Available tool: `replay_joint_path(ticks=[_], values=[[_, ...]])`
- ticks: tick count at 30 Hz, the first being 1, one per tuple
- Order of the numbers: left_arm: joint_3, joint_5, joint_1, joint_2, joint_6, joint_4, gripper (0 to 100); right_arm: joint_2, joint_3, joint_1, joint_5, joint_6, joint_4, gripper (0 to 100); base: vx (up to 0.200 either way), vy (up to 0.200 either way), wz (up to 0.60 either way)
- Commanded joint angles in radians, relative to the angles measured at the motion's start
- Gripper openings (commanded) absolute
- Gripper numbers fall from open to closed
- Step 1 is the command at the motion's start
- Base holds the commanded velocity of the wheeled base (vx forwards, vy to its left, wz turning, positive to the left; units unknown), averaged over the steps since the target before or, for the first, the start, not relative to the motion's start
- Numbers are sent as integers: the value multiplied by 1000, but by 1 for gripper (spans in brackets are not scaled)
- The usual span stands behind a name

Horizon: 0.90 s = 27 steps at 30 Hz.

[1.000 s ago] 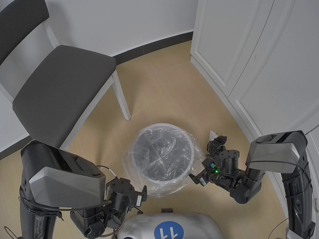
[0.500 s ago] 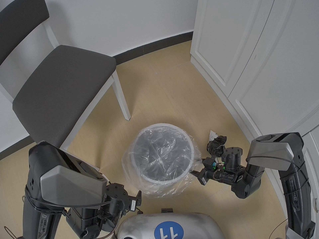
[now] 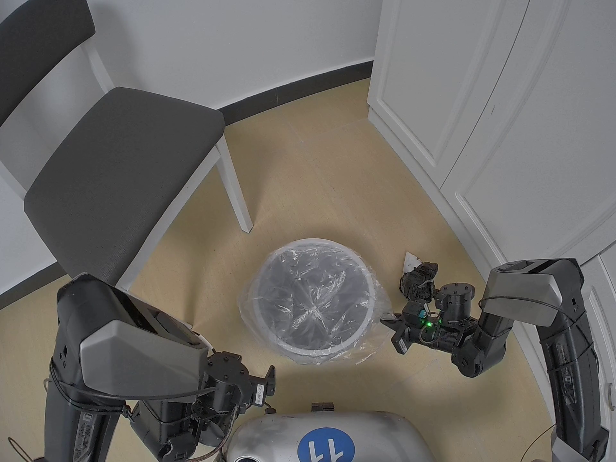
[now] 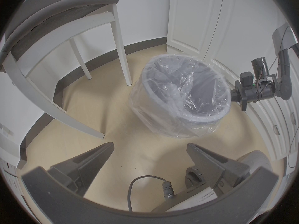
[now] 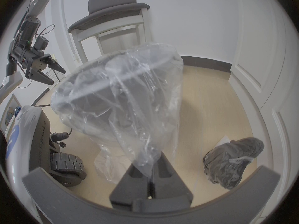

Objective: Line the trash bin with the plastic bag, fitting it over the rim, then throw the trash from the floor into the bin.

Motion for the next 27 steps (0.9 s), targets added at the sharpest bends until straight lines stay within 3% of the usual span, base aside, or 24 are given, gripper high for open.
replay_joint_path(ticks=[1,13,21,22,27], values=[[-13,1,-1,1,2,1,100,16,-23,-1,3,0,41,0,0,0,0],[-44,1,56,-8,43,1,100,36,-258,5,0,-79,295,0,0,0,0],[-105,1,125,-6,42,1,100,50,-318,2,0,-84,337,0,0,0,0],[-105,1,132,-8,42,1,100,47,-310,-1,1,-89,331,100,0,0,0],[-107,1,175,-49,77,3,100,12,-238,-17,1,-84,279,100,0,0,0]])
